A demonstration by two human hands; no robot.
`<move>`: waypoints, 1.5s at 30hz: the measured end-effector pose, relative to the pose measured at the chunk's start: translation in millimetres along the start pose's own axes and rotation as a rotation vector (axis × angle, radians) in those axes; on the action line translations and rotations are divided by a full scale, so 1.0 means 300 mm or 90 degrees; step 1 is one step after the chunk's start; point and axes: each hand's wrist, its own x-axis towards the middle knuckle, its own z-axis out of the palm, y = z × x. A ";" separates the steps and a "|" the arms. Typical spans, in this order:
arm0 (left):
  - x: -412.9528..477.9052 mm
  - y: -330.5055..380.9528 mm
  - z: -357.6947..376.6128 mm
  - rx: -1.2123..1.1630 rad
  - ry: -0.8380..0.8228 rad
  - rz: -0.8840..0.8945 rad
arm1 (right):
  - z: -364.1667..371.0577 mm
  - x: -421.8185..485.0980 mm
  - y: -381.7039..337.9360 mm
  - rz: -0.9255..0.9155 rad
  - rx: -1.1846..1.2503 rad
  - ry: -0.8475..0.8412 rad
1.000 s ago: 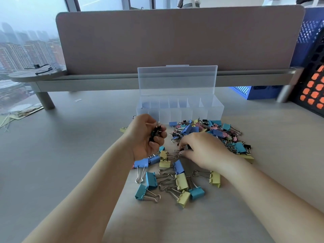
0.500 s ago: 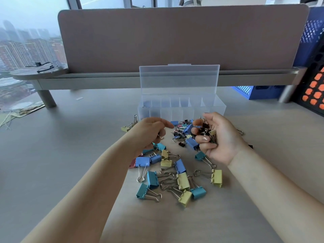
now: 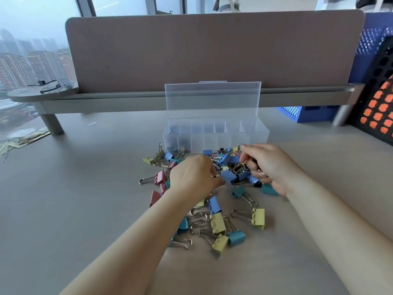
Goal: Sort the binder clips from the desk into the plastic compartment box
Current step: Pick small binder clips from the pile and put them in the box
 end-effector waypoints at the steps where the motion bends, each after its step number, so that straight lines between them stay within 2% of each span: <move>1: 0.001 0.003 0.005 0.008 -0.005 -0.003 | -0.007 -0.004 -0.003 -0.011 -0.081 -0.004; 5: -0.001 0.012 0.008 0.005 -0.012 -0.013 | -0.011 -0.011 -0.005 -0.051 -0.348 0.001; 11: -0.006 -0.001 -0.007 -0.026 -0.037 -0.016 | 0.026 -0.006 0.018 -0.114 -0.562 0.012; 14: -0.003 -0.027 -0.035 -0.090 -0.080 -0.013 | 0.035 -0.013 0.016 -0.112 -0.607 -0.012; 18: 0.020 -0.087 -0.085 -0.260 -0.125 -0.041 | 0.037 -0.011 0.011 -0.108 -0.581 -0.049; 20: 0.028 -0.114 -0.109 -0.365 -0.145 -0.093 | 0.031 -0.004 0.009 -0.120 -0.537 -0.044; 24: 0.039 -0.149 -0.135 -0.799 -0.265 -0.218 | 0.026 0.020 0.006 -0.167 -0.435 -0.021; 26: 0.044 -0.155 -0.135 -0.970 -0.321 -0.263 | 0.042 0.042 0.010 -0.182 -0.465 -0.021; 29: 0.051 -0.158 -0.125 -1.099 -0.371 -0.299 | 0.086 0.067 0.013 -0.212 -0.590 -0.011; 34: 0.064 -0.164 -0.103 -1.168 -0.371 -0.330 | 0.132 0.095 0.002 -0.293 -0.754 0.036; 45: 0.093 -0.162 -0.087 -1.227 -0.315 -0.265 | 0.183 0.145 -0.019 -0.307 -0.846 0.018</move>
